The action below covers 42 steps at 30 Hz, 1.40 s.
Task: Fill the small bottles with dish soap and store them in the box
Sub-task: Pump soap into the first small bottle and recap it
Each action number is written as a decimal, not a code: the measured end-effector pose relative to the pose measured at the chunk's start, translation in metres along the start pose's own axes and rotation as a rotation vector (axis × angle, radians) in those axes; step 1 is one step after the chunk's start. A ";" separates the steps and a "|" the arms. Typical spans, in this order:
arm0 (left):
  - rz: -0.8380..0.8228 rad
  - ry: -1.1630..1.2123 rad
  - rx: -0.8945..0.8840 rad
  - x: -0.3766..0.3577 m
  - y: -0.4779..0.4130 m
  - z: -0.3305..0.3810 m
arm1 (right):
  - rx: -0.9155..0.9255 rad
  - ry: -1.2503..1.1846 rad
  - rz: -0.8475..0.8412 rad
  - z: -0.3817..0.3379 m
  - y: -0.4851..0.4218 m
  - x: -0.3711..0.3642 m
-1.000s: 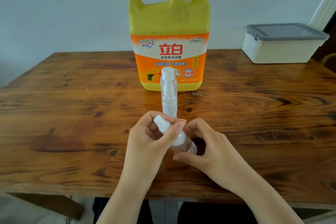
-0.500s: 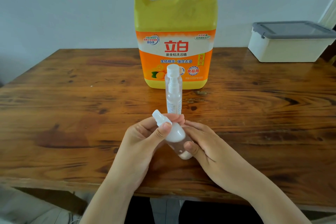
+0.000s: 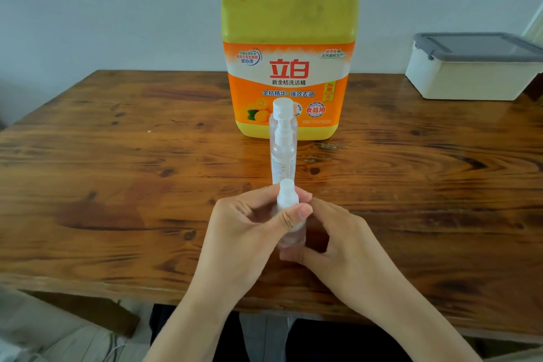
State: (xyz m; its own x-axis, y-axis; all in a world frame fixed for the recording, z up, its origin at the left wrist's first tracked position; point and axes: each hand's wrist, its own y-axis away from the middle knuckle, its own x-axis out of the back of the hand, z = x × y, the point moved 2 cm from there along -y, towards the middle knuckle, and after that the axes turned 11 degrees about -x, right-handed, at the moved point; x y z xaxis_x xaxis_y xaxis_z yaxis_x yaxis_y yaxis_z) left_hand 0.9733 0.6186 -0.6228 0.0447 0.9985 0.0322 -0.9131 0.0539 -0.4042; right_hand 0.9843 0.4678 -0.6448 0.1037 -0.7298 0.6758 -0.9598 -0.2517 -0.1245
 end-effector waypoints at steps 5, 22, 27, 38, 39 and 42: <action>-0.069 -0.031 0.011 0.013 -0.009 -0.004 | 0.048 -0.057 -0.118 0.000 -0.007 0.001; 0.097 -0.070 -0.013 0.067 -0.048 0.019 | -0.061 -0.091 0.097 -0.003 -0.001 0.010; 0.215 -0.124 -0.008 0.064 -0.094 0.008 | -0.072 -0.005 0.164 -0.005 0.000 0.012; 0.166 -0.272 0.056 0.070 -0.107 -0.046 | -0.194 -0.052 0.077 0.000 -0.003 0.015; 0.210 -0.254 0.032 0.072 -0.105 -0.044 | -0.193 -0.064 0.062 -0.001 -0.004 0.014; 0.458 -0.283 -0.055 0.079 -0.097 -0.041 | -0.165 -0.105 0.101 -0.002 -0.003 0.014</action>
State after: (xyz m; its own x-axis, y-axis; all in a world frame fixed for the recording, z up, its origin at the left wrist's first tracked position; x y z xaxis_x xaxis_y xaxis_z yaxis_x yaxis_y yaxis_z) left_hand 1.0825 0.6928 -0.6185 -0.4707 0.8783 0.0833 -0.7907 -0.3781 -0.4815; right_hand 0.9880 0.4600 -0.6337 0.0230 -0.8104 0.5854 -0.9955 -0.0727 -0.0615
